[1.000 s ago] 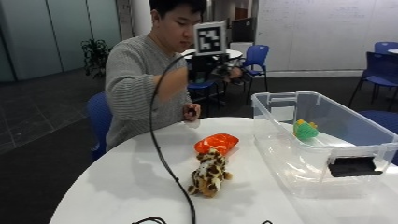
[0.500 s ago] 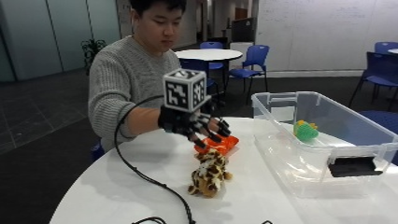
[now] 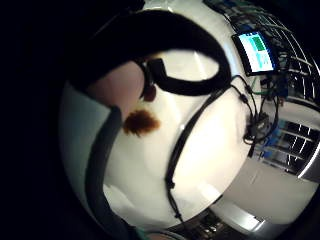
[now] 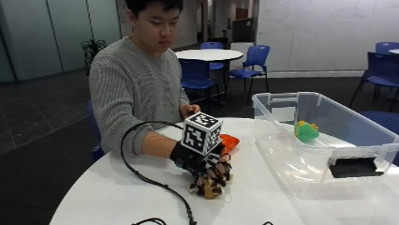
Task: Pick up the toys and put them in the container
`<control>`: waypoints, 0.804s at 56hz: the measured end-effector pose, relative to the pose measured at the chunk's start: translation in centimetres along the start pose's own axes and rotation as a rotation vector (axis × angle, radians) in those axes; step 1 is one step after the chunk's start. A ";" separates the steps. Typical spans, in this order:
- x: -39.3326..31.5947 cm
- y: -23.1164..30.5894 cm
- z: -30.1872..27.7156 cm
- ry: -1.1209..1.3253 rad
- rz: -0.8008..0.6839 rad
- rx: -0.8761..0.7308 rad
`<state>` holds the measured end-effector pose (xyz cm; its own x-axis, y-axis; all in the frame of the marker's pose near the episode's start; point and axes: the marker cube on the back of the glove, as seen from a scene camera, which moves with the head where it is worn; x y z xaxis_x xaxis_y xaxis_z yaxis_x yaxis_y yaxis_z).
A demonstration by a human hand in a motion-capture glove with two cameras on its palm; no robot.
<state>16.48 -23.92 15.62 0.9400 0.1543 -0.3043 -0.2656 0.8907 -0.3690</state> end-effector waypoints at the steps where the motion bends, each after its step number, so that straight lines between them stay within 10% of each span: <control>1: 0.0 -0.2 0.0 -0.007 0.004 0.011; 19: 0.2 -1.3 -2.2 -0.067 -0.031 0.145; 34: -0.7 -0.2 -24.4 -0.174 -0.133 0.410; 45: -4.6 -1.2 -29.3 -0.185 -0.194 0.410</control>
<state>6.22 -38.23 -8.24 0.9960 0.0095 -0.0893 -0.0109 0.9998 -0.0157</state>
